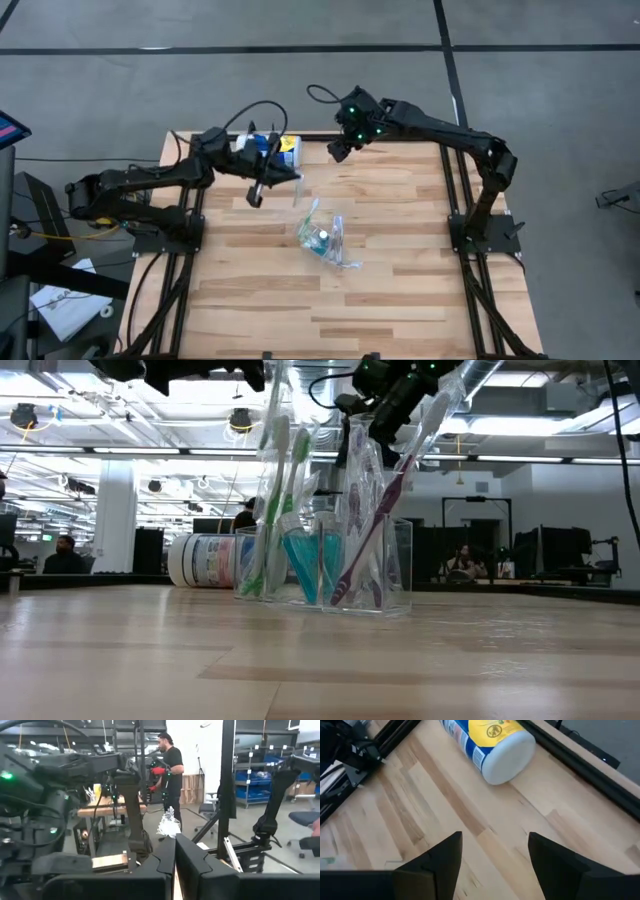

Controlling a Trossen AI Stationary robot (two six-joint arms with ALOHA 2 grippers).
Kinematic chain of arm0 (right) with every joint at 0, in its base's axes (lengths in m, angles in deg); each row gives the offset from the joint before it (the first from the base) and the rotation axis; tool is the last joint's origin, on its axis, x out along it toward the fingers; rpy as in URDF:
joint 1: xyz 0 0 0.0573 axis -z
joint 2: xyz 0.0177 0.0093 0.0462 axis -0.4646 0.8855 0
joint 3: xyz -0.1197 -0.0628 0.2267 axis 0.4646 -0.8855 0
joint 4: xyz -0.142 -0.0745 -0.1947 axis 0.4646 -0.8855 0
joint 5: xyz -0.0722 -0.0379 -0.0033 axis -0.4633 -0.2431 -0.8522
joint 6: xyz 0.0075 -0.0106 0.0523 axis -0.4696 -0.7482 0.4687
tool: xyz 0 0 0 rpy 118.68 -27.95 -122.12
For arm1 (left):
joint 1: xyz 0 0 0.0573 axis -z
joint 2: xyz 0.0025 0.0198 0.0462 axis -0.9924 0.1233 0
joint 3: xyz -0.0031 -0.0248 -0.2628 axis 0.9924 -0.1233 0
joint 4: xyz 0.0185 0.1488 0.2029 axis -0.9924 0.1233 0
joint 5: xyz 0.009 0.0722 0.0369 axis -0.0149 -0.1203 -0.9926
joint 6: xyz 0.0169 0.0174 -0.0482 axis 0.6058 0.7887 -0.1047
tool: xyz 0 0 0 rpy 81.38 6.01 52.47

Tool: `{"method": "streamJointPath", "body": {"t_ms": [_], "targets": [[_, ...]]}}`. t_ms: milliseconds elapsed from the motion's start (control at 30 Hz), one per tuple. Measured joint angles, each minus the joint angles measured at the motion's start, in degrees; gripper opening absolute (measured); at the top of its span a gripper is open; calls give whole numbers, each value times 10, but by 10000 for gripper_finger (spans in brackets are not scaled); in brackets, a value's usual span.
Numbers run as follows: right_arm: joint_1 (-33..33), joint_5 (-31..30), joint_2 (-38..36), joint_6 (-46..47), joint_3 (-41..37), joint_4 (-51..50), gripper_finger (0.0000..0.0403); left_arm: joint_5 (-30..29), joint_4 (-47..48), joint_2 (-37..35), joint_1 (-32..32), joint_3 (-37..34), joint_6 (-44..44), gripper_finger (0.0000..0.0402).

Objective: Pick & Place toothbrushing station
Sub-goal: Put the green toothbrush into the left compartment of the transparent organizer

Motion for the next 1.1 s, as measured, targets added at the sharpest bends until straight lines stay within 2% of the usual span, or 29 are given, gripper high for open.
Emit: {"method": "streamJointPath", "body": {"t_ms": [233,500,667,800,1100], "targets": [[22,1,-23,-38,0,-14,216,-70,-43,-18,50,-73,-6,0],[57,6,-54,-91,-14,-17,215,-218,-158,-37,99,-169,-27,0],[70,30,-54,-127,-14,-17,214,-292,-193,-10,139,-206,3,0],[77,33,-54,-152,-14,-14,214,-321,-261,31,155,-230,5,0],[83,35,-54,-171,-14,-12,214,-327,-374,127,162,-232,-9,0]]}}
